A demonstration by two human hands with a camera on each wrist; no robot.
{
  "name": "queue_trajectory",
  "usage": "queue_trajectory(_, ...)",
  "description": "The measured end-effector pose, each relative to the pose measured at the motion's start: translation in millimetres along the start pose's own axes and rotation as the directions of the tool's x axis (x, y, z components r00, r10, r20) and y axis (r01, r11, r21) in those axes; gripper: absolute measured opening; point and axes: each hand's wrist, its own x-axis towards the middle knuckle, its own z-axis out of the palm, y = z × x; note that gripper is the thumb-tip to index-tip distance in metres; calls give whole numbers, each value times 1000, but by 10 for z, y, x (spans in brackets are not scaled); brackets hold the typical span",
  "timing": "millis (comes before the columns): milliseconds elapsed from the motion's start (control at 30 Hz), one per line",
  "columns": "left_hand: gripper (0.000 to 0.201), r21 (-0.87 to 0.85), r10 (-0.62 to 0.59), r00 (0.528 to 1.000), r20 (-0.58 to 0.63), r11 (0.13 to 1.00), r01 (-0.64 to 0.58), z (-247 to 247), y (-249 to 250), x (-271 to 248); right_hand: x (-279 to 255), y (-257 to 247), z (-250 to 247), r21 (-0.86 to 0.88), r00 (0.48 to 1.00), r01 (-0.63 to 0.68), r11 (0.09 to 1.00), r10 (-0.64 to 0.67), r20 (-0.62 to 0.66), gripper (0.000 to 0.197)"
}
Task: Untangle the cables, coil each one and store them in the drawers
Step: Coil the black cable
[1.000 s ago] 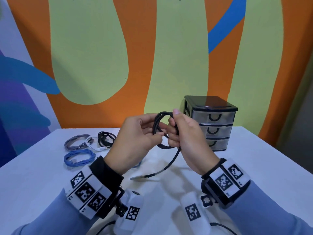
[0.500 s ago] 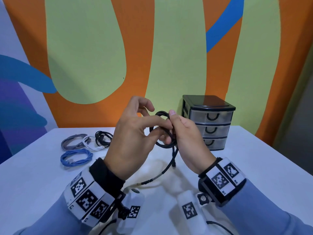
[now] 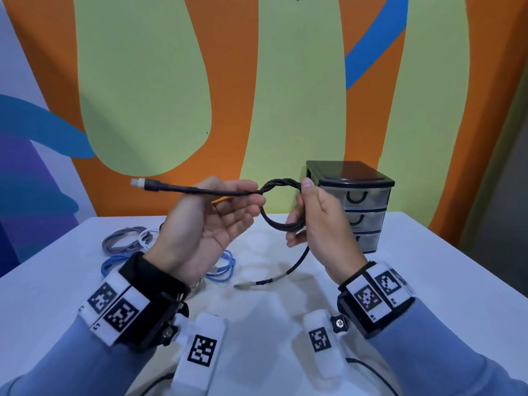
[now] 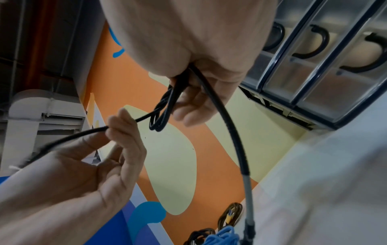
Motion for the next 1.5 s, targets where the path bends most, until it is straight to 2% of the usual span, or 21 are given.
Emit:
queue_trajectory(67, 23, 71, -7, 999, 44, 997, 4, -36, 7, 12, 5, -3, -7, 8, 1000, 20, 1000, -20, -23, 43)
queue_trajectory(167, 25, 408, 56, 989, 138, 907, -108, -106, 35, 29, 9, -27, 2, 81, 998, 27, 996, -22, -56, 44)
queue_trajectory(233, 26, 629, 144, 973, 178, 744, -225, -139, 19, 38, 4, -38, 20, 200, 999, -7, 980, 16, -40, 43)
queue_trajectory(367, 5, 850, 389, 898, 204, 386, -359, -107, -38, 21, -23, -83, 57, 474, 994, -112, 873, 90, 68, 40)
queue_trajectory(400, 4, 879, 442, 875, 199, 314, -359, -100, -43, 11, -37, -97, 64, 520, 990, -139, 843, 107, 92, 40)
queue_trajectory(433, 7, 889, 476, 860, 185, 291, -353, -107, -52, 10, -54, -106, 77, 549, 986, -165, 819, 121, 116, 40)
queue_trajectory(467, 10, 878, 485, 860, 162, 327, -350, -114, -64, 14, -71, -98, 97, 570, 981, -189, 799, 134, 137, 41)
queue_trajectory(533, 9, 767, 438, 894, 92, 542, -344, -69, -103, -5, -86, -40, 159, 550, 979, -201, 811, 140, 151, 42)
queue_trajectory(600, 8, 550, 349, 937, 18, 779, -301, -3, -129, -23, -65, 65, 195, 365, 990, -132, 922, 103, 97, 45)
queue_trajectory(633, 11, 440, 309, 951, -17, 856, -270, 26, -117, -26, -53, 100, 198, 228, 996, -77, 971, 64, 65, 48)
queue_trajectory(700, 21, 266, 246, 968, -44, 937, -226, 77, -92, -41, -35, 130, 181, 57, 998, -22, 998, 19, 55, 48)
queue_trajectory(767, 25, 282, 259, 966, -4, 927, -247, 103, -98, -50, -49, 113, 170, 64, 995, -42, 997, 35, 96, 43)
queue_trajectory(833, 35, 516, 363, 927, 90, 779, -355, 83, -153, -56, -74, 100, 157, 68, 992, -51, 996, 42, 119, 42)
queue_trajectory(900, 34, 682, 415, 890, 191, 595, -424, 48, -189, -52, -85, 92, 147, 37, 994, -17, 999, 13, 107, 43)
queue_trajectory(1000, 13, 853, 327, 913, 244, 376, -362, 13, -191, -24, -86, 53, 143, -20, 988, 86, 996, -83, 127, 43)
queue_trajectory(1100, 15, 920, 249, 931, 269, 218, -324, -1, -182, -35, -90, 28, 139, -27, 988, 99, 995, -95, 125, 43)
queue_trajectory(1167, 16, 890, 252, 922, 295, 277, -361, 13, -182, -36, -77, 15, 126, 34, 994, 8, 999, -11, 112, 42)
queue_trajectory(1267, 15, 756, 357, 910, 213, 529, -385, 6, -218, 7, -54, -12, 132, 127, 978, -190, 974, 176, 114, 42)
queue_trajectory(1333, 17, 659, 401, 908, 121, 652, -376, -1, -268, 61, -49, -5, 132, 209, 945, -315, 926, 287, 155, 39)
queue_trajectory(1433, 20, 442, 346, 938, -22, 845, -301, -21, -346, 118, -41, 9, 127, 337, 887, -460, 821, 411, 211, 35)
queue_trajectory(1500, 22, 339, 282, 955, -92, 910, -237, -17, -354, 131, -17, 27, 121, 428, 862, -507, 748, 448, 238, 38)
